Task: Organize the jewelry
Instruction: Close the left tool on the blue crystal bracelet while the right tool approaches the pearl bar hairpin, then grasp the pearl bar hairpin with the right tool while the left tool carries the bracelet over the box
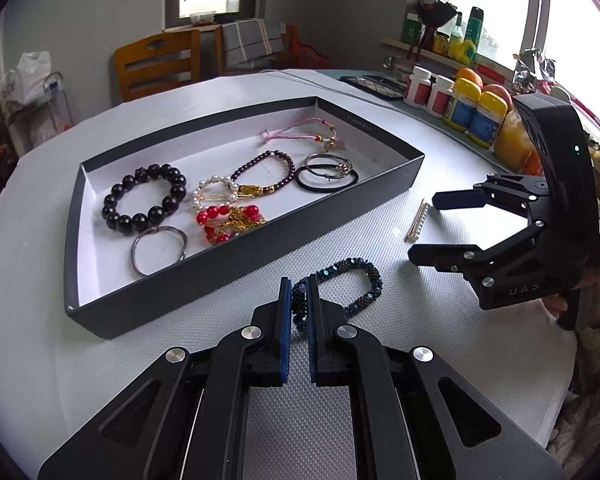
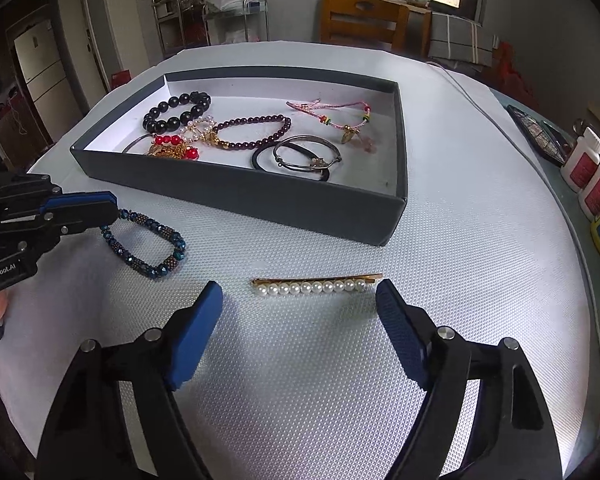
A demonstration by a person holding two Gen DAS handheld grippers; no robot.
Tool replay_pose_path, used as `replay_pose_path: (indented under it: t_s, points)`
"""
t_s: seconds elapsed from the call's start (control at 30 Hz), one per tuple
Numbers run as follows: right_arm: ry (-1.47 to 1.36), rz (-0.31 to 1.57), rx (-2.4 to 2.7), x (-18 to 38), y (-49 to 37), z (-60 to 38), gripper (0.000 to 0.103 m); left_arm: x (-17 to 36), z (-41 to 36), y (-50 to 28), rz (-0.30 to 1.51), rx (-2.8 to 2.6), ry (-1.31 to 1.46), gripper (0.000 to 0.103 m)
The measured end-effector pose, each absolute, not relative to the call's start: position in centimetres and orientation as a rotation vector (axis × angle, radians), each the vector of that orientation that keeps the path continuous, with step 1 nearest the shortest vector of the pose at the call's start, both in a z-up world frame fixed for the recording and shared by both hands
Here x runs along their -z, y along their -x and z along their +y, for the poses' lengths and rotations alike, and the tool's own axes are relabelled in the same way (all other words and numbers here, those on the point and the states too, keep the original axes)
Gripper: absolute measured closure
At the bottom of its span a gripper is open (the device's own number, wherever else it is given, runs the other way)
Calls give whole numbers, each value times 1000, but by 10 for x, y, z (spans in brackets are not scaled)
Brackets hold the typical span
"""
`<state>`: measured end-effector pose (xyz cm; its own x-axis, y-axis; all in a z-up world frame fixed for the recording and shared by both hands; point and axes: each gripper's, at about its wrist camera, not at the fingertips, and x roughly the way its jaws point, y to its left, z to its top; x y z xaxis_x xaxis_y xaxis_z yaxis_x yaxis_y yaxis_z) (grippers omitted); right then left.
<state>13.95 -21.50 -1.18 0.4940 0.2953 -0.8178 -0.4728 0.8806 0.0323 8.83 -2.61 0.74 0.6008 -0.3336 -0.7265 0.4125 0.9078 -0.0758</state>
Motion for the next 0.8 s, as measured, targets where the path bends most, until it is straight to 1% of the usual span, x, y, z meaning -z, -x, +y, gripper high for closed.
replay_pose_path:
  t_s: [0.1,0.2,0.5,0.8]
  points:
    - [203,942,-454,12,-143,-213,34,-5,-24,-90,828,434,-99,96]
    - [205,934,-449,11,-143,-212,44,-5,-21,-91,832,430,-91,96]
    - [218,920,-430,10,-142,-210,45,-6,-22,-89,826,443,-98,96]
    - [164,888,-472,-6,-134,-216,45,-23,-21,-82,759,456,-71,96]
